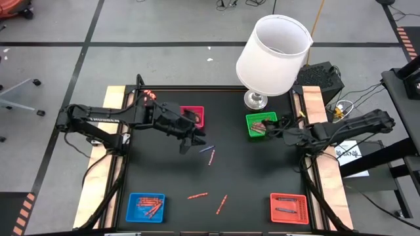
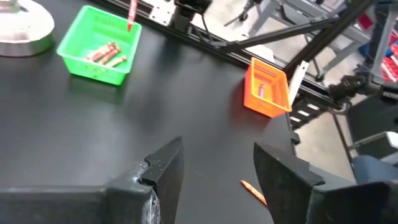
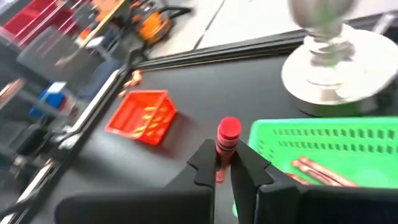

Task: Sort crayons
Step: Put the red crayon into the green basket, then put the orange crayon into the blue basket

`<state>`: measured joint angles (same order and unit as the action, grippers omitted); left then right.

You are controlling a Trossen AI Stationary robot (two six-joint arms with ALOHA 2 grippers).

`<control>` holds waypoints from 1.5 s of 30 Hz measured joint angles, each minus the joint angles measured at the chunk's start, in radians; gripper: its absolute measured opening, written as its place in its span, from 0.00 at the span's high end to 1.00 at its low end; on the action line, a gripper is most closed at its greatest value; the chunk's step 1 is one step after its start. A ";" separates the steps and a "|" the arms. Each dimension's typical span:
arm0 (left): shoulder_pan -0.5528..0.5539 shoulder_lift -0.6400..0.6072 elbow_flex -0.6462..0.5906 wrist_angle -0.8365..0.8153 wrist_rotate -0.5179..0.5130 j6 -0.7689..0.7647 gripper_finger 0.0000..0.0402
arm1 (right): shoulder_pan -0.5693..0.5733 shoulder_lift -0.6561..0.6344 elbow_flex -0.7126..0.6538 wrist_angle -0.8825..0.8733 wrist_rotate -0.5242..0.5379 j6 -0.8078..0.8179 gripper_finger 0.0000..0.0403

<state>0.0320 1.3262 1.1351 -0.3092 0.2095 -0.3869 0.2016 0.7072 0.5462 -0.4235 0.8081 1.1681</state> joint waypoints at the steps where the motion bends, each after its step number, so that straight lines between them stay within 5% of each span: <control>1: 0.006 0.000 0.000 0.000 0.000 0.003 0.51 | 0.000 0.003 -0.017 0.001 0.017 0.030 0.98; 19: 0.067 0.000 0.000 0.000 -0.119 0.011 0.51 | -0.123 0.068 -0.134 -0.006 0.075 0.337 0.97; 29: 0.067 0.014 0.000 0.003 -0.188 0.011 0.51 | -0.200 0.177 -0.134 0.008 -0.103 0.340 0.90; 45: 0.066 0.018 0.000 -0.039 -0.188 0.008 0.51 | -0.259 0.191 -0.134 0.037 -0.185 0.324 0.72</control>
<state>0.0979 1.3437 1.1351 -0.3481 0.0211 -0.3790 -0.0572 0.8981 0.4122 -0.3860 0.6231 1.4919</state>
